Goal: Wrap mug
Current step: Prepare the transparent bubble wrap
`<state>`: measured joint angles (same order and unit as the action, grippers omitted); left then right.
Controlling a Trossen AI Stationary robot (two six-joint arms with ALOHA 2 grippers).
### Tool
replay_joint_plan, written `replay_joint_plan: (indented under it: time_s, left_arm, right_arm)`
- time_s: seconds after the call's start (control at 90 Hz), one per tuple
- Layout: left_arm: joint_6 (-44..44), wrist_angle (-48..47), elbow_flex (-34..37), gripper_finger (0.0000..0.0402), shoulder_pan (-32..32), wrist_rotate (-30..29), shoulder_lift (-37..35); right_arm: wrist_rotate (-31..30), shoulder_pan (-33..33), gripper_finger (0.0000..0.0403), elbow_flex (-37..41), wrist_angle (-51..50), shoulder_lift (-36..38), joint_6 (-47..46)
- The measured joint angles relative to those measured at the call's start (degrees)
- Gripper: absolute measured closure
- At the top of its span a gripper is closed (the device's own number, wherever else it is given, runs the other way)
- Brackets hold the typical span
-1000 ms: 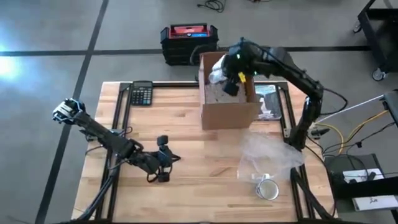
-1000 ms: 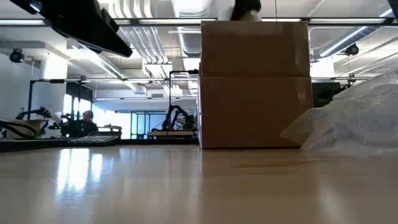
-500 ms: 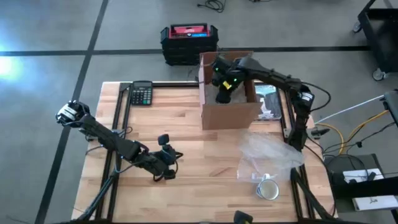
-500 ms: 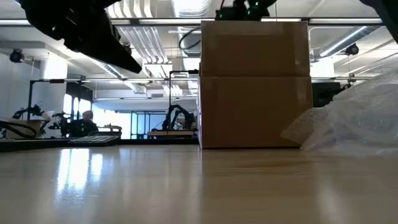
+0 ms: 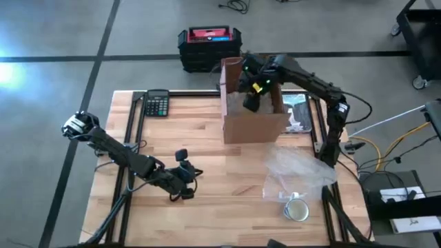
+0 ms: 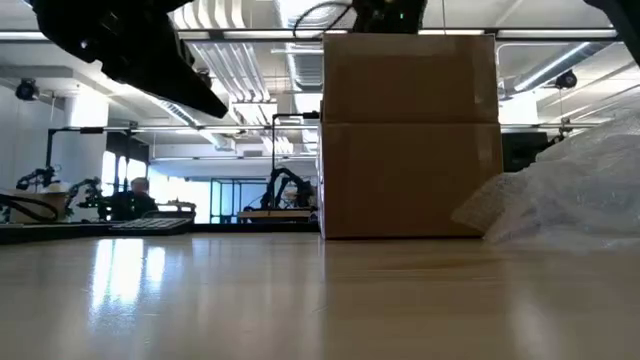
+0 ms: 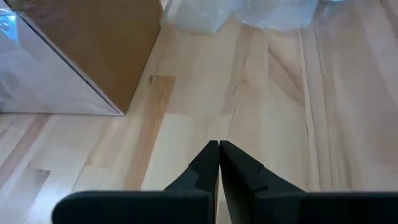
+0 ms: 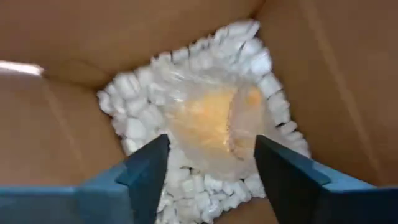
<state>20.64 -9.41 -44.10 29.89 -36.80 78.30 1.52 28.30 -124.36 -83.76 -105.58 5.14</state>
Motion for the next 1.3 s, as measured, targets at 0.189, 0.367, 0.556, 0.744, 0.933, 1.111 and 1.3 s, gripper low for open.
replay_joint_plan:
  time_s: [0.189,0.367,0.556,0.744,0.933,1.111,1.3]
  left_arm:
    - [0.0,0.0,0.0,0.0402,0.0,0.0,0.0]
    - [0.0,0.0,0.0,0.0402,0.0,0.0,0.0]
    - [-0.1,0.0,0.0,0.0402,0.0,0.0,0.0]
    - [-0.1,0.0,0.0,0.0402,0.0,0.0,0.0]
    - [0.0,0.0,0.0,0.0402,0.0,0.0,0.0]
    - [0.0,0.4,0.0,0.0402,0.0,0.3,0.0]
    - [0.7,0.5,0.0,0.0402,0.0,1.2,0.0]
  right_arm:
    - [0.2,-4.2,0.0133,-4.6,-6.1,4.9,-5.8]
    - [0.1,-12.3,0.012,-0.3,-6.3,11.0,-12.7]
    - [-2.8,-25.2,0.0122,9.4,-5.3,15.7,-22.5]
    - [-6.0,-38.5,0.0137,23.7,-3.2,18.5,-28.5]
    - [-6.0,-45.7,0.0157,39.3,1.5,18.4,-26.6]
    - [-6.2,-45.6,0.0185,53.3,9.8,18.1,-22.9]
    - [-11.5,-44.1,0.0204,61.7,18.6,17.6,-17.5]
